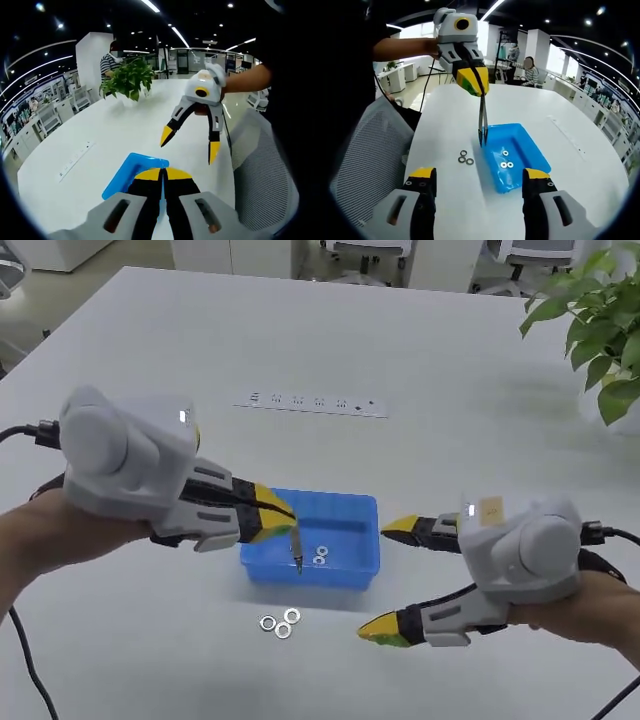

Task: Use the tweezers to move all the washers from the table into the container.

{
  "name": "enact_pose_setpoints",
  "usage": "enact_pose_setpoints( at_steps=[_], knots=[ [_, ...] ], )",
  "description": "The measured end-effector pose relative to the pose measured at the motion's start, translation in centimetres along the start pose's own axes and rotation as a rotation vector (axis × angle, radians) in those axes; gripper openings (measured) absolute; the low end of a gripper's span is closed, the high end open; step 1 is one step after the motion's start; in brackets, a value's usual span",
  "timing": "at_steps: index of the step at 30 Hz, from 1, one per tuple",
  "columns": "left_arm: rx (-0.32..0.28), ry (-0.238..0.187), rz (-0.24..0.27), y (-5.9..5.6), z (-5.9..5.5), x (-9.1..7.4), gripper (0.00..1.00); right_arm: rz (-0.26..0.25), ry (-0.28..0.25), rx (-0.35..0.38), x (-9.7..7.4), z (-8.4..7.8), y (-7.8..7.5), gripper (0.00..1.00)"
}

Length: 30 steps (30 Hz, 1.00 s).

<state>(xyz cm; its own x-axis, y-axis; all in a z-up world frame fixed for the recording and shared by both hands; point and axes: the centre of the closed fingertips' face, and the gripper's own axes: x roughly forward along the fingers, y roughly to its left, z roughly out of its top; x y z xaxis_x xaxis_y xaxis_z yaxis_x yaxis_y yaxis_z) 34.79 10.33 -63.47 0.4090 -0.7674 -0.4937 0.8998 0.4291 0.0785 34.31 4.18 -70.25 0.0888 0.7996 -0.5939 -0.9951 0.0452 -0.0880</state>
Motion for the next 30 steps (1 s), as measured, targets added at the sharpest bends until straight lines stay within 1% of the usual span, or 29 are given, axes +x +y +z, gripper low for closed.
enact_pose_setpoints(
  at_steps=[5,18,25,30],
  knots=[
    [-0.009,0.005,-0.011,-0.8,-0.6,0.2,0.04,0.009,0.007,0.001,0.2,-0.2,0.3,0.71],
    [-0.015,0.045,-0.04,-2.4,-2.3,0.8,0.04,0.017,0.012,0.001,0.4,-0.6,0.9,0.7],
    [-0.019,0.068,-0.054,-3.1,-3.3,0.9,0.04,0.024,0.019,0.002,0.5,-0.9,1.3,0.7],
    [-0.018,0.084,-0.06,-3.5,-3.7,1.1,0.04,0.027,0.019,0.002,0.5,-0.9,1.4,0.69]
  ],
)
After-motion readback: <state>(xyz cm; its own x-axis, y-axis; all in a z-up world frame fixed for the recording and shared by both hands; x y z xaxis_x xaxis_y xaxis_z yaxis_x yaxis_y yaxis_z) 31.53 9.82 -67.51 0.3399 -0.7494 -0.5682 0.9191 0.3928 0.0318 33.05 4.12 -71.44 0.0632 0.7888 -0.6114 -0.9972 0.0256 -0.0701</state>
